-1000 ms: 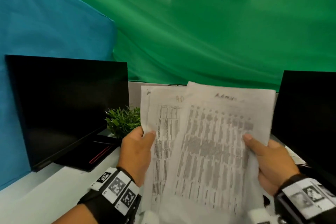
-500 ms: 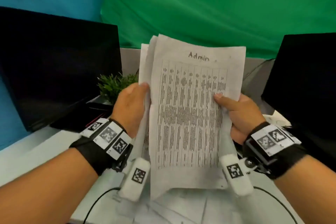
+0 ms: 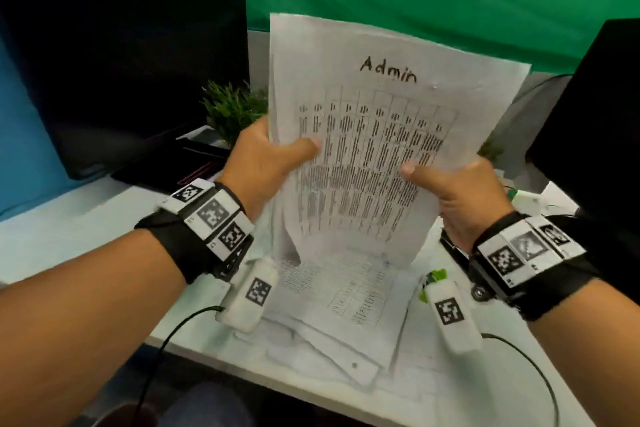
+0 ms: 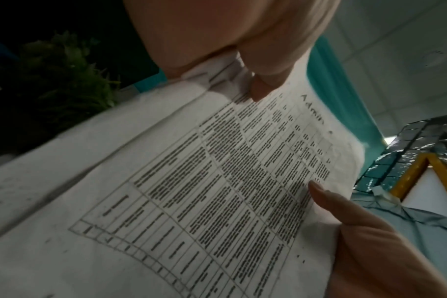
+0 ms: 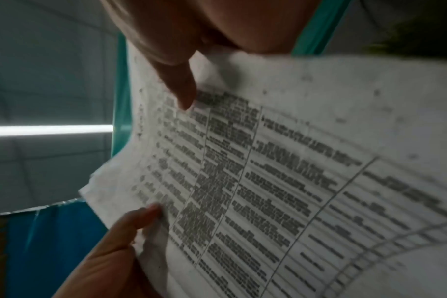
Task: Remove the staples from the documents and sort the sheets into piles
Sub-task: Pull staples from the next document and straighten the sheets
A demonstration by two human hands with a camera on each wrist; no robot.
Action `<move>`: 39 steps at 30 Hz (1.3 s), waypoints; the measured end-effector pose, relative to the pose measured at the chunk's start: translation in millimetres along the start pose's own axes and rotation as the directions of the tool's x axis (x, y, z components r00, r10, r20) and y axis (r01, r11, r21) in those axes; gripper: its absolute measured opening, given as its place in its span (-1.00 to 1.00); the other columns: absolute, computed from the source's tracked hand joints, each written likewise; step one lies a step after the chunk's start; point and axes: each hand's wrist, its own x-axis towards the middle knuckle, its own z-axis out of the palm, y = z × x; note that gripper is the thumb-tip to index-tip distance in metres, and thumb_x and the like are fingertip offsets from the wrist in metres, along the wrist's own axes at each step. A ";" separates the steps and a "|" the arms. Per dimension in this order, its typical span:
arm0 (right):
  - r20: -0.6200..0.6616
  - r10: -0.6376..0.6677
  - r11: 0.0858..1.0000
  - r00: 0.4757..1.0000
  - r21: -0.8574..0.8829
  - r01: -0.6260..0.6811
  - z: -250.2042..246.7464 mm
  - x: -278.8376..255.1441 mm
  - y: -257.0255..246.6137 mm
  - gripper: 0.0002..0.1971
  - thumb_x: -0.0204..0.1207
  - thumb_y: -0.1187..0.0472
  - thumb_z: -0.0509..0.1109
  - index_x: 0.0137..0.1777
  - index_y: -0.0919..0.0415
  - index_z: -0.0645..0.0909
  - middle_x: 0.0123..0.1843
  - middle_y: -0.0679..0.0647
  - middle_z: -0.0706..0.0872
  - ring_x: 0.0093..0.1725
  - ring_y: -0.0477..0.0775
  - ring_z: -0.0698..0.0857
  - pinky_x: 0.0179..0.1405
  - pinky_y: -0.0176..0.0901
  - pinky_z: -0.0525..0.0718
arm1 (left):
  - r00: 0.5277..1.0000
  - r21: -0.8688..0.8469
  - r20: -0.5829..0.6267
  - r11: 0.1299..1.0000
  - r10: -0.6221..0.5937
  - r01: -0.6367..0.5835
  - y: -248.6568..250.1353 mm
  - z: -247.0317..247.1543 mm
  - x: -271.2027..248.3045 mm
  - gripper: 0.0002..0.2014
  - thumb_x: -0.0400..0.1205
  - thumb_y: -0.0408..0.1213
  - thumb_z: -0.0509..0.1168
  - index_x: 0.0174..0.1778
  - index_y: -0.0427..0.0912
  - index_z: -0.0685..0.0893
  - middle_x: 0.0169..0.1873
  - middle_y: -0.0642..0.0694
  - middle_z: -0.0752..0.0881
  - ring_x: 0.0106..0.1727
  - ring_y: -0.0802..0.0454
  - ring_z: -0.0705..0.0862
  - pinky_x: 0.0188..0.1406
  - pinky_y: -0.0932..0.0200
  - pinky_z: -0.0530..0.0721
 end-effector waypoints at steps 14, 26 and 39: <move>-0.047 0.293 0.904 0.955 0.339 -0.260 -17.0 -9.1 16.4 -0.75 0.52 0.21 0.50 0.19 0.17 0.66 0.11 0.08 0.83 0.02 0.08 0.81 0.16 0.12 0.73 | 0.919 -0.734 -0.015 0.629 -0.394 0.258 13.0 4.2 26.0 -0.56 0.65 -0.22 0.43 0.45 -0.25 0.65 0.32 -0.36 0.75 0.22 -0.30 0.81 0.23 -0.41 0.73; -0.067 0.108 0.991 0.992 0.089 -0.102 -64.5 14.0 -22.0 -0.65 0.50 0.50 0.45 0.29 0.34 0.69 0.15 0.25 0.84 0.13 0.32 0.83 0.08 0.22 0.82 | 0.956 -0.278 0.135 0.916 -0.260 0.288 -16.5 -59.3 13.5 -0.76 0.60 -0.39 0.37 0.12 -0.14 0.87 0.28 -0.30 0.79 0.14 -0.18 0.85 0.07 -0.14 0.84; -0.060 0.202 0.979 0.977 0.031 -0.201 -54.7 5.1 38.6 -0.67 0.38 0.48 0.57 0.15 0.30 0.76 0.10 0.22 0.86 0.11 0.30 0.83 0.20 0.36 0.74 | 0.980 -0.066 -0.078 0.982 -0.181 0.176 -63.3 -34.9 -8.6 -0.54 0.36 -0.48 0.62 0.19 -0.22 0.80 0.11 -0.23 0.86 0.18 -0.32 0.81 0.29 -0.47 0.68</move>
